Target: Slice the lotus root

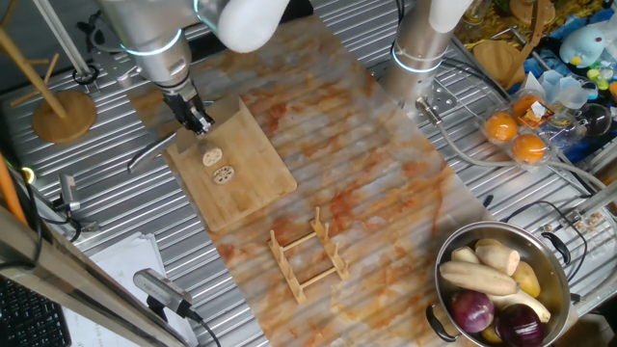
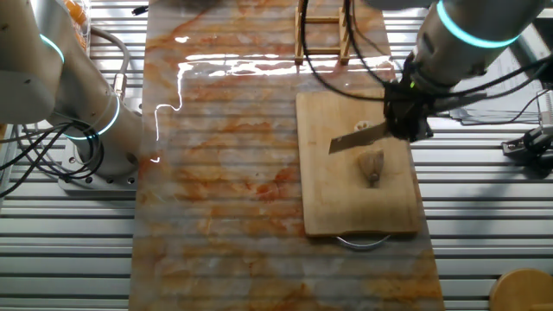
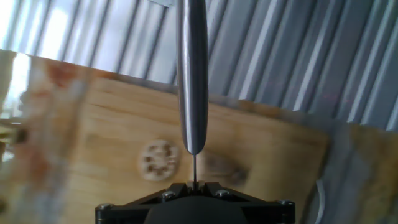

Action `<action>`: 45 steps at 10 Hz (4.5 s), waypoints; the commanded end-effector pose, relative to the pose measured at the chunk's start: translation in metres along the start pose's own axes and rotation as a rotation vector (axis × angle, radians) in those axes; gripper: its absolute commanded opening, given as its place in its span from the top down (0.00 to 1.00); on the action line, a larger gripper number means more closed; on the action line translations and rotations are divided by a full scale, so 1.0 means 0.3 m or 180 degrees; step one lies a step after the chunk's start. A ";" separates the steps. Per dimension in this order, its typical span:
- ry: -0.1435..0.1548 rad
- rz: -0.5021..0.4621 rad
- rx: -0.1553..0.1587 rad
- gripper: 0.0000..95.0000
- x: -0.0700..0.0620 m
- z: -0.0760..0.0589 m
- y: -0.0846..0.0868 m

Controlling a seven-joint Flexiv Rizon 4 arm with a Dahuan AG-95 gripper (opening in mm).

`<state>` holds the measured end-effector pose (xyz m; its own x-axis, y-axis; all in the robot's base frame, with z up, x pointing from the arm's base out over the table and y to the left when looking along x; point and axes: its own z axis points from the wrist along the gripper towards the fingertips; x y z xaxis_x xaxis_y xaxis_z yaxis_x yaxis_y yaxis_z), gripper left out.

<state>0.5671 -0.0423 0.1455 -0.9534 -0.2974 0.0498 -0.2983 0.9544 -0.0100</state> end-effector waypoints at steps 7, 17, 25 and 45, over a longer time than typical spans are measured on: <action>0.0042 0.0357 -0.0104 1.00 -0.003 -0.002 0.000; 0.0018 0.0398 -0.0146 1.00 -0.024 0.155 -0.029; -0.0003 0.0382 -0.0251 1.00 0.031 0.174 -0.034; 0.0038 0.0425 -0.0355 1.00 0.046 0.204 -0.022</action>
<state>0.5533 -0.0543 0.0841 -0.9832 -0.1688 0.0691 -0.1620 0.9822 0.0948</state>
